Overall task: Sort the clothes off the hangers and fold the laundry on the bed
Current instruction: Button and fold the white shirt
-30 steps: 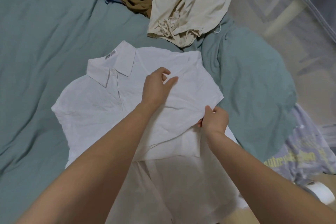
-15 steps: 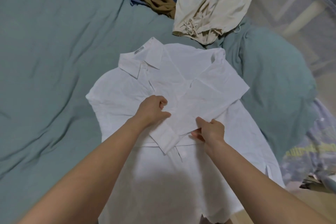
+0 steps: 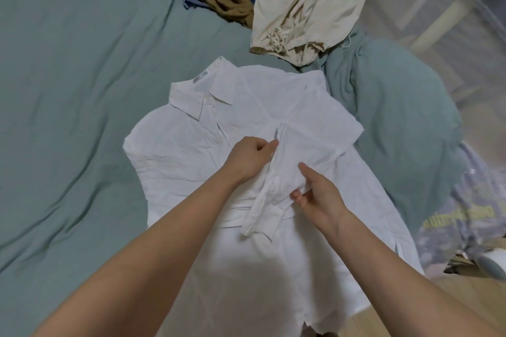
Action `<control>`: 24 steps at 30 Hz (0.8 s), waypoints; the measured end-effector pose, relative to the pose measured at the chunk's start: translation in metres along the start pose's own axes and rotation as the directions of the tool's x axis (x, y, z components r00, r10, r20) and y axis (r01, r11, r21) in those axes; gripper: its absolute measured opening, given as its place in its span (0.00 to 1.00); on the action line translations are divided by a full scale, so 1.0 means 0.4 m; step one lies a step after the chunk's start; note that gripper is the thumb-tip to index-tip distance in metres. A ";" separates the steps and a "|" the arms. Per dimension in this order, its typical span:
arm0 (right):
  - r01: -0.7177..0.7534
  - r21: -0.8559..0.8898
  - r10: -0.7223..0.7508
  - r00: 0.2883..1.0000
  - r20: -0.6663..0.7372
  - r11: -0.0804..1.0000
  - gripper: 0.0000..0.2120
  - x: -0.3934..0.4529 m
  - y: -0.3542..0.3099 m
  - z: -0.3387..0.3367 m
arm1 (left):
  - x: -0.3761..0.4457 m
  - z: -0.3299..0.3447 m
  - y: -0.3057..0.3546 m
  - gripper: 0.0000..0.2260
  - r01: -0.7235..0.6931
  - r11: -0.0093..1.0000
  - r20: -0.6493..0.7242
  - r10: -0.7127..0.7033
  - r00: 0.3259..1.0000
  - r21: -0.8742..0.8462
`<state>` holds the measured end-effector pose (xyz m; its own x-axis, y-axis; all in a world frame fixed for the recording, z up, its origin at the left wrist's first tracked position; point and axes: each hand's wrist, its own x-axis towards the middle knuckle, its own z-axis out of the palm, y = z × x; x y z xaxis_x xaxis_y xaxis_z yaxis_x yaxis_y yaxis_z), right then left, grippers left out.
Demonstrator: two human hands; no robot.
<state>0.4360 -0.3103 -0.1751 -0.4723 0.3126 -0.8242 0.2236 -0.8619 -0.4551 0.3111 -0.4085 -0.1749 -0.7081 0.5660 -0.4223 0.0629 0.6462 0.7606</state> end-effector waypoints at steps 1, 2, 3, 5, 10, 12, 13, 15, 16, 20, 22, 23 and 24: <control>0.004 0.030 -0.004 1.000 0.012 1.000 0.05 -0.002 -0.007 0.006 | 0.006 0.007 0.011 0.22 -0.033 0.999 -0.009 0.033 0.999 0.027; 0.012 0.057 -0.014 1.000 0.026 0.998 0.06 -0.001 -0.013 0.009 | 0.011 0.012 0.019 0.22 -0.050 0.999 -0.011 0.050 0.999 0.022; 0.021 0.085 -0.025 0.999 0.043 0.996 0.08 0.001 -0.018 0.011 | 0.015 0.015 0.029 0.22 -0.047 0.999 0.000 0.047 0.999 -0.018; 0.036 0.136 -0.046 0.996 0.074 0.990 0.11 0.007 -0.026 0.011 | 0.024 0.019 0.040 0.20 0.017 0.990 0.064 -0.009 0.998 -0.138; 0.039 0.148 -0.048 0.997 0.058 0.988 0.11 0.000 -0.040 0.003 | 0.033 0.015 0.075 0.13 0.168 0.844 0.150 -0.105 0.983 -0.510; 0.055 0.064 -0.056 0.998 0.008 0.996 0.09 -0.001 -0.038 -0.001 | 0.037 0.010 0.082 0.10 0.189 0.824 0.096 -0.163 0.982 -0.533; 0.065 -0.029 -0.065 0.997 -0.030 0.998 0.11 -0.003 -0.036 0.000 | 0.037 0.007 0.082 0.09 0.177 0.871 0.018 -0.190 0.982 -0.458; 0.060 -0.288 -0.098 0.988 -0.120 0.956 0.17 -0.002 -0.028 0.009 | 0.030 -0.001 0.072 0.06 0.095 0.980 -0.186 -0.128 0.974 -0.176; 0.061 -0.388 -0.127 0.981 -0.146 0.919 0.18 -0.003 -0.025 0.017 | 0.020 -0.006 0.068 0.05 0.045 0.999 -0.249 -0.050 0.967 -0.027; 0.081 -0.480 -0.188 0.966 -0.179 0.873 0.19 -0.015 -0.012 0.055 | -0.006 -0.037 0.049 0.07 0.008 0.993 -0.317 0.031 0.948 0.121; 0.059 -0.351 -0.131 0.974 -0.185 0.935 0.19 -0.023 -0.003 0.068 | -0.016 -0.066 0.044 0.15 0.157 0.987 -0.245 -0.158 0.957 -0.026; 0.043 -0.271 -0.092 0.981 -0.171 0.962 0.19 -0.028 0.000 0.074 | -0.029 -0.080 0.041 0.19 0.239 0.968 -0.156 -0.248 0.956 -0.074; 0.026 -0.209 -0.058 0.987 -0.147 0.978 0.18 -0.031 0.004 0.079 | -0.047 -0.091 0.036 0.21 0.289 0.951 -0.067 -0.297 0.953 -0.107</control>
<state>0.4154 -0.3280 -0.1548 -0.3542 0.4173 -0.8369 0.3843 -0.7509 -0.5371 0.2997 -0.4285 -0.1383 -0.7402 0.3133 -0.5950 -0.2199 0.7235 0.6544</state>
